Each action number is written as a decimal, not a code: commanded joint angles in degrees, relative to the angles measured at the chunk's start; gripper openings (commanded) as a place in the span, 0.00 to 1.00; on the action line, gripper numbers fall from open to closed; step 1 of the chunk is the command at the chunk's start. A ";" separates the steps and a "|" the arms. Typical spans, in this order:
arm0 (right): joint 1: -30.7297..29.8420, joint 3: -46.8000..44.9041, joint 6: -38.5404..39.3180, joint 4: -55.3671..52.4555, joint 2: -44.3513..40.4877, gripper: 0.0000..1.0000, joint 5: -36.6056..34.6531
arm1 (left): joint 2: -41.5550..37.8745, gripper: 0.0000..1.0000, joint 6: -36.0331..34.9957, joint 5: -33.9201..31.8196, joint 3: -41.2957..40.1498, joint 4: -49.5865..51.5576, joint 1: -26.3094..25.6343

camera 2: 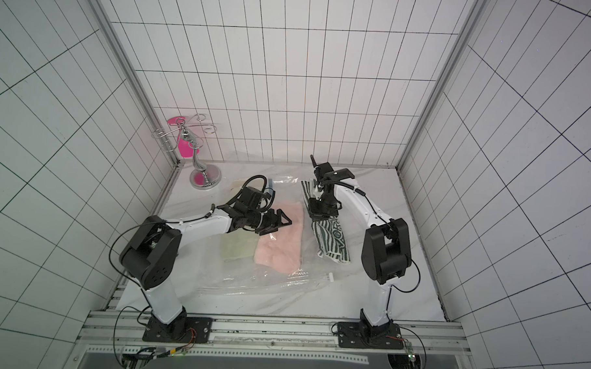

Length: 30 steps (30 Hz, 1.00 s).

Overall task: Place the folded towel into the vacuum bag
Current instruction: Move the towel in the vacuum bag, then pick up the towel from the vacuum bag.

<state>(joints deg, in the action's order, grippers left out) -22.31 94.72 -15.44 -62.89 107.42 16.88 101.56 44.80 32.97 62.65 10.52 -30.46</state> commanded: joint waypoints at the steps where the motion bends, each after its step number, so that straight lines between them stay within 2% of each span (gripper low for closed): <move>1: -2.41 -6.16 -2.03 4.98 0.09 0.00 9.10 | -3.20 0.86 12.00 6.33 -5.35 -14.20 4.05; 3: -3.95 -8.34 -2.58 6.93 1.55 0.00 10.78 | -4.66 0.87 20.80 8.25 -10.67 -25.19 5.94; 4: -4.65 -9.84 -2.91 8.99 1.78 0.00 12.92 | -5.34 0.87 21.83 8.23 -11.47 -26.63 6.11; 7: -5.10 -13.62 -4.98 15.44 3.29 0.00 18.33 | -6.37 0.87 15.88 5.61 -7.58 -18.39 4.45; 11: -4.56 -16.81 -7.95 22.75 4.27 0.01 22.04 | -1.72 0.82 12.02 3.99 -2.50 -12.71 0.09; 13: -3.92 -20.80 -11.43 29.93 3.34 0.09 26.49 | 0.72 0.74 12.04 3.68 -2.27 -12.24 -1.53; 15: -3.06 -24.95 -15.79 37.48 2.65 0.31 30.99 | 2.21 0.67 12.48 3.23 -3.07 -11.97 -2.55; 17: -2.70 -27.20 -17.58 40.90 2.20 0.43 32.62 | 2.75 0.63 11.88 2.09 -3.44 -10.59 -3.00; 18: -2.66 -27.54 -17.60 40.96 1.61 0.49 32.38 | 2.77 0.63 10.63 1.27 -3.03 -8.53 -3.10; 21: -1.91 -28.58 -17.09 38.09 -2.55 0.57 29.34 | 1.14 0.66 6.66 -1.73 -1.61 -2.06 -2.83; 25: 2.67 -31.38 -16.46 33.01 -11.04 0.59 25.07 | -2.38 0.68 3.63 -4.64 -0.50 3.92 -2.89; 27: 6.82 -33.25 -16.06 29.63 -15.90 0.59 22.38 | -2.74 0.68 3.79 -4.02 -0.84 5.06 -3.53; 30: 13.21 -35.18 -13.53 21.86 -18.94 0.62 13.45 | -2.54 0.68 4.61 -3.68 -1.39 5.04 -6.10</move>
<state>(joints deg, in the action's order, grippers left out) -13.76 62.54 -30.94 -32.10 89.65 39.16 100.05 50.22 30.26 60.60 13.15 -34.46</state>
